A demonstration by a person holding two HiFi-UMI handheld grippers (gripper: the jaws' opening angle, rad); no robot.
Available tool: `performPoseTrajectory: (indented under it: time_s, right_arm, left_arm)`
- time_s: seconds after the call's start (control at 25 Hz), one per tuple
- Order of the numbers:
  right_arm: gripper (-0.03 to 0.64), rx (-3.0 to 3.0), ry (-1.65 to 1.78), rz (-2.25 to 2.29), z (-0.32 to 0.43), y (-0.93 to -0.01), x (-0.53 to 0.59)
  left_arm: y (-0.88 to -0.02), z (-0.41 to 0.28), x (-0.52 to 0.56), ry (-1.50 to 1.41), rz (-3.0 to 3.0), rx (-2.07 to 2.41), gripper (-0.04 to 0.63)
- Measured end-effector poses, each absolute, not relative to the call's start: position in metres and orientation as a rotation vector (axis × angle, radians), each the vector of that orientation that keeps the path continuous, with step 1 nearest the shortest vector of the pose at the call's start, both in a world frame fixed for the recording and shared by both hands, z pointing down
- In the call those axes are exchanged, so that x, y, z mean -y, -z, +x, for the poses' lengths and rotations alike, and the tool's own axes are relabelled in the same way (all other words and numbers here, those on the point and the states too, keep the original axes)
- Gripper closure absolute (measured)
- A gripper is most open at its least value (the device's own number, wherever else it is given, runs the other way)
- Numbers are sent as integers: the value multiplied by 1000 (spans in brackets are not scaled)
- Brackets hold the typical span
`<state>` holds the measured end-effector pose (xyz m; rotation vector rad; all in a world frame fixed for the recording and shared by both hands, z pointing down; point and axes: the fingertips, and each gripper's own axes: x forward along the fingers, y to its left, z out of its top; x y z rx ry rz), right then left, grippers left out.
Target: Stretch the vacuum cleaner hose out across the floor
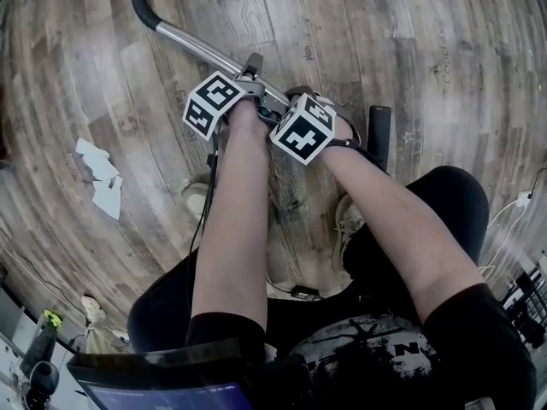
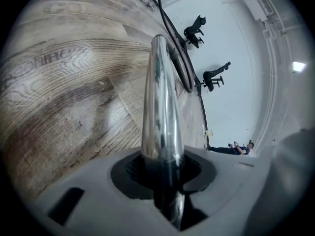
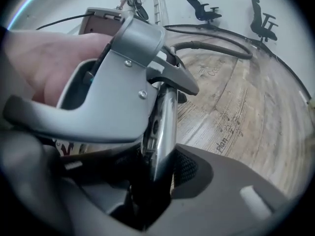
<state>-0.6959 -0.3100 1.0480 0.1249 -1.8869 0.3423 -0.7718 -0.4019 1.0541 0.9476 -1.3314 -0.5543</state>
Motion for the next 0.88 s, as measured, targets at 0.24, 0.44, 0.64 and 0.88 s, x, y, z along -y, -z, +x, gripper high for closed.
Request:
performPoseTrajectory:
  time_s: [0.24,0.44,0.64,0.88]
  right_arm:
    - [455,1879,-310,147,-693,-1027,328]
    - [457,1869,-288,153,-680,-991,331]
    - [454,1882,-348,146,-664,-959,324]
    - [454,1885,-350,118,-627,-885,314]
  left_arm:
    - [-1036,-775,419,489,1080,1329,446]
    - [-999,-789,423,550,1000,1356,447]
    - [-967,-770,421,525,1004,1321,454]
    - [-893,-730,410,535,997,1278,456]
